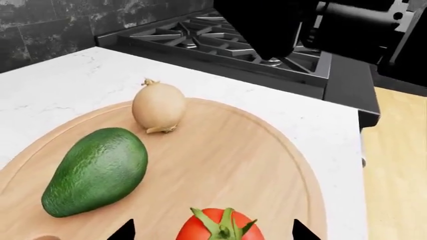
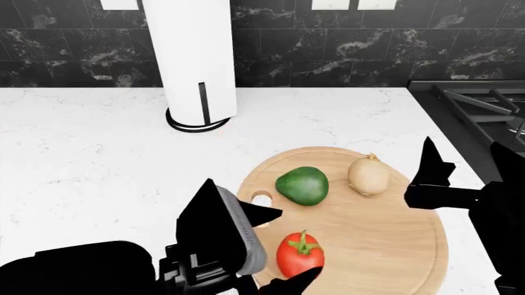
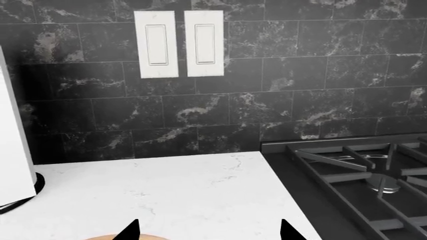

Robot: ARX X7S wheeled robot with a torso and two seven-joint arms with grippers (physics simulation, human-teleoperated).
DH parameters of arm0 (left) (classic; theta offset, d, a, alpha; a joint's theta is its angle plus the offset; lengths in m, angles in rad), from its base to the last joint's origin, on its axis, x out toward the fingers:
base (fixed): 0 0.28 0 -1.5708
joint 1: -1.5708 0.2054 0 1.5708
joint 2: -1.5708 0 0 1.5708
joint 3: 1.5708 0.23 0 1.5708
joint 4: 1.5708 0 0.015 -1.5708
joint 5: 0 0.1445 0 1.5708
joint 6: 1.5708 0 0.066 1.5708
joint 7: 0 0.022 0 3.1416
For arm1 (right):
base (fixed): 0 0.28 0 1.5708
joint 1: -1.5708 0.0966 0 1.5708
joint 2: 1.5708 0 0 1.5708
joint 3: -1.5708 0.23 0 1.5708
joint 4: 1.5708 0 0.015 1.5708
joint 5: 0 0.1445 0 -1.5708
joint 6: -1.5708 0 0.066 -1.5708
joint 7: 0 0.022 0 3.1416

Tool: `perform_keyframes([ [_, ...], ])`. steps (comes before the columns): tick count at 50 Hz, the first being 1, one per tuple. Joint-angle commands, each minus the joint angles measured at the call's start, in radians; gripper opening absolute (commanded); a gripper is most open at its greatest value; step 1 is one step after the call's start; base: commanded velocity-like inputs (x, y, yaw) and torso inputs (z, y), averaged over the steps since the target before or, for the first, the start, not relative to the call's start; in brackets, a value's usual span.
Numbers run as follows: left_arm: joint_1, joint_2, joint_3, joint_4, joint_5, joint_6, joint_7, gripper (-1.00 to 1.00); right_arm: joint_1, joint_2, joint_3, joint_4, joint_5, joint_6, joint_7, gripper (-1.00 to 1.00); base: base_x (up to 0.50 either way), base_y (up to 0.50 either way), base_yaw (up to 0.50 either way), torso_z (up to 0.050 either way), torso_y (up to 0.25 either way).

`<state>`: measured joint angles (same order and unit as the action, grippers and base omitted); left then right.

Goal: Place the avocado, onion, tomato and bell pepper on the cutting board.

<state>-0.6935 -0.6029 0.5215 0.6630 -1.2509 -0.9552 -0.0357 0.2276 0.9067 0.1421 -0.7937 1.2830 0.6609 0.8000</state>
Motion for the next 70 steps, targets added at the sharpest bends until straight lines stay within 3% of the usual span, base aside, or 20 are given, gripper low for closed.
perform_keyframes([
  [1, -0.014, -0.020, -0.050, 0.003, -0.097, 0.009, -0.031, 1.00, 0.009, 0.000, -0.008, -0.001, 0.001, 0.003, 0.005, 1.00, 0.00, 0.00, 0.00, 0.000, 0.000],
  [19, -0.072, -0.071, -0.197, -0.011, -0.291, 0.077, -0.145, 1.00, 0.098, 0.029, -0.050, -0.011, 0.072, 0.048, 0.041, 1.00, 0.00, 0.00, 0.00, 0.000, 0.000],
  [41, -0.002, -0.132, -0.305, -0.031, -0.330, 0.164, -0.477, 1.00, 0.184, 0.105, -0.068, -0.088, 0.222, 0.095, 0.157, 1.00, 0.00, 0.00, 0.00, 0.000, 0.000],
  [51, 0.025, -0.141, -0.324, -0.008, -0.237, 0.188, -0.510, 1.00, 0.309, 0.135, -0.131, -0.113, 0.309, 0.138, 0.248, 1.00, 0.00, 0.00, 0.00, 0.000, 0.000],
  [61, 0.036, -0.146, -0.338, -0.024, -0.252, 0.201, -0.531, 1.00, 0.465, 0.112, -0.228, -0.135, 0.373, 0.189, 0.322, 1.00, 0.00, 0.00, 0.00, 0.000, 0.000],
  [70, 0.046, -0.152, -0.352, -0.024, -0.257, 0.213, -0.546, 1.00, 0.494, 0.105, -0.240, -0.134, 0.395, 0.189, 0.342, 1.00, 0.00, 0.00, 0.00, 0.000, 0.000],
])
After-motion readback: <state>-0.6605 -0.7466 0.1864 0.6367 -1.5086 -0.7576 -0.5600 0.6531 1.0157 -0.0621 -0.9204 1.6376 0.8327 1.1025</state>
